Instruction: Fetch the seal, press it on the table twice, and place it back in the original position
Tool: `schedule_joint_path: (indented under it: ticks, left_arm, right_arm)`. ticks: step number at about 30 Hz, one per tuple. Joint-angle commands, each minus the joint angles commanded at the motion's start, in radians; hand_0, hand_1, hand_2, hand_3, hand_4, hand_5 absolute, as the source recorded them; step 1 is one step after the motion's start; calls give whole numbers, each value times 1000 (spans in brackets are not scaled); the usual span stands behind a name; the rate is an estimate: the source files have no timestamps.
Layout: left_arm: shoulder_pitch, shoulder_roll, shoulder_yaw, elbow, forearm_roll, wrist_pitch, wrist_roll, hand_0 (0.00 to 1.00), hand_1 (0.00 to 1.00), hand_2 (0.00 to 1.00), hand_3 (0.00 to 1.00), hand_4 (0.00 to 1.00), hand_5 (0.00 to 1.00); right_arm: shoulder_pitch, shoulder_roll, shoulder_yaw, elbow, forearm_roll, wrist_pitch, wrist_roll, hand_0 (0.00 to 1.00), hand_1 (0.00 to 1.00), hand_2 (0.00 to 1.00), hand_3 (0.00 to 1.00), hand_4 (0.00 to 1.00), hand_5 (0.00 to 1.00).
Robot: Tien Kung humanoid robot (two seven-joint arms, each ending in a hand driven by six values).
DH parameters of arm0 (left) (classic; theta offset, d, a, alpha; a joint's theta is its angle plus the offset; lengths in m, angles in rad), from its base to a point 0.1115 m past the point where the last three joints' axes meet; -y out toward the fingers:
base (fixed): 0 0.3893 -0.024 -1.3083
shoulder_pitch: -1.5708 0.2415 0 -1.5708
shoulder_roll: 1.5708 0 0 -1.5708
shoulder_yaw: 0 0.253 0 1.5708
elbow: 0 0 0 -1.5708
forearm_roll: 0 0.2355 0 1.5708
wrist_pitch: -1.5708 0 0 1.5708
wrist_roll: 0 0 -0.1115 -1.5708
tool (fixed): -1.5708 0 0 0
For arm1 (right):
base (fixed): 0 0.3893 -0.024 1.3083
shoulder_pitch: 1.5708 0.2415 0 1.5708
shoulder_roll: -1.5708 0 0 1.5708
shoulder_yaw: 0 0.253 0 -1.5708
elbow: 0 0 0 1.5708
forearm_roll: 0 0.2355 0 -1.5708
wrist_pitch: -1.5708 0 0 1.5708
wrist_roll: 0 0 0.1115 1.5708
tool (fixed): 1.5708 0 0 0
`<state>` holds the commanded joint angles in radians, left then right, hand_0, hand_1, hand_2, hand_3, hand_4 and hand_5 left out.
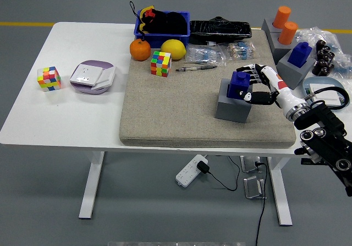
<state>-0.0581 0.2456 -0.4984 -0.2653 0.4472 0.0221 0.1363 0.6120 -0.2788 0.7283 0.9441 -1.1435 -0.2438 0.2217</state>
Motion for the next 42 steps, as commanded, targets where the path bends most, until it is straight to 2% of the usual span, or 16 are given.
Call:
schedule_joint_path:
  ticks: [1,2,13,23,28,32,42]
  left_arm:
    - [-1,0,0,0,1,0,0,717,694,683,721,636,237]
    - [-1,0,0,-1,1,0,0,718,694,684,721,636,237]
    - [1,-1,3,1,-4,-1,0,717,693,684,721,637,238]
    - [4,-1,-5,1,-2,0,-1,718,693,684,722,637,237]
    - [5,0,-7,2,-2,0,-1,718,693,684,722,638,236]
    - [7,0,-7,3,-3,0,-1,718,693,684,722,638,236]
    - [8,-2,-12,2,1,0,-2,718,693,684,722,638,235]
  right_arm:
    - [1,0,-2,0,2,-9,4,606,501,515,553,596,2]
    - [2,0,-3,2,3,-14,7,573,469,471,496,623,2]
    - [-6,-10,29,55,5,-37,24,557,447,451,466,639,2]
    - [-29,-38,115,141,-44,-15,1,558,441,451,465,638,2]
    - [-69,-71,203,176,-85,-6,-11,556,440,447,468,645,2]
    - [-105,-96,265,179,-100,-2,-17,562,441,449,471,654,2]
    - [-185,-121,312,169,-105,2,-18,559,441,448,467,657,2]
